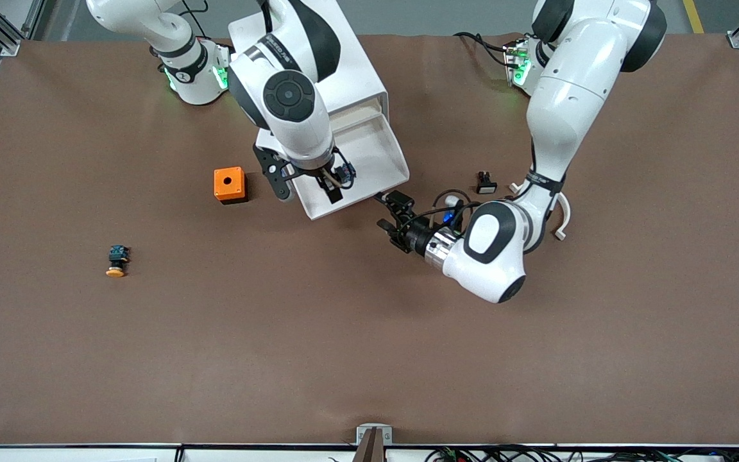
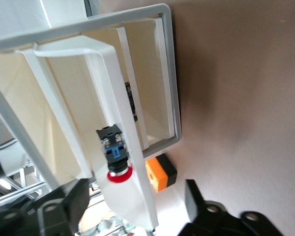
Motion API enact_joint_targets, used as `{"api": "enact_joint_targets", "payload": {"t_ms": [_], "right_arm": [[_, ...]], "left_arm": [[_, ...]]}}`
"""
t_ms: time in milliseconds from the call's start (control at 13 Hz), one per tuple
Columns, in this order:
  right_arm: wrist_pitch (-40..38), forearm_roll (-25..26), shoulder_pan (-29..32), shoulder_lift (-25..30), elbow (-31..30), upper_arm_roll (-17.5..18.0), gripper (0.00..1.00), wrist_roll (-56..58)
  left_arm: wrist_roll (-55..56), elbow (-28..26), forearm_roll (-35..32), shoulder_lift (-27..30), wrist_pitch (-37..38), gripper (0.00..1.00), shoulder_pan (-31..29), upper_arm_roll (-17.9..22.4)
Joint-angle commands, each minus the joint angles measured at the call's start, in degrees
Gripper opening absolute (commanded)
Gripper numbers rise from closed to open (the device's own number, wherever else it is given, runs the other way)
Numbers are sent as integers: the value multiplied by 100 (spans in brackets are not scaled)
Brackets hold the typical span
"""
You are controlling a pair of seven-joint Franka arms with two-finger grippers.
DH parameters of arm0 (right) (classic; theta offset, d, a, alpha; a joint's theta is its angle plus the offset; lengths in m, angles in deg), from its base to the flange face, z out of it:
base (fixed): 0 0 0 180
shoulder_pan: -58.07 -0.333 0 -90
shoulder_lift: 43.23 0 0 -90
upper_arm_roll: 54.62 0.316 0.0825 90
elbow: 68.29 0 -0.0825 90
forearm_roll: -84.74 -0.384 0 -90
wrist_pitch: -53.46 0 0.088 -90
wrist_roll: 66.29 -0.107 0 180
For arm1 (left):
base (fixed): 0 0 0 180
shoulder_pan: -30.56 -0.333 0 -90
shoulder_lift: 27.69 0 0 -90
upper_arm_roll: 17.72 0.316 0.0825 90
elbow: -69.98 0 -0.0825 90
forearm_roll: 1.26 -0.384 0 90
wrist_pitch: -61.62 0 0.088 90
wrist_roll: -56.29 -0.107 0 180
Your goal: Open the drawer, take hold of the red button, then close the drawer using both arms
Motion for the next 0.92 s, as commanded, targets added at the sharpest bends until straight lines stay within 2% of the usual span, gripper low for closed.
{"api": "enact_joint_targets", "payload": {"t_ms": [0,154,385,538,692,846], "right_arm": [[47,32,-121,-46,-105,-4,100,-47],[64,24,-226,-178,-96,4,100,-73],[239,15,-253,-388,-61,4,100,-73],[284,-3,-253,-486,-52,4,100,-73],[345,-38,-253,-582,-35,4,100,-73],[459,-38,-288,-661,-35,4,100,-91]], "left_arm": [[-597,223,-442,120,399,100,-283,57],[-1325,224,-568,120,400,100,-537,83],[-2679,224,-1252,295,400,100,-626,293],[-2831,223,-1734,296,400,100,-609,426],[-3147,232,-2184,322,330,100,-591,391],[-3210,232,-2238,497,338,100,-626,400]]}}
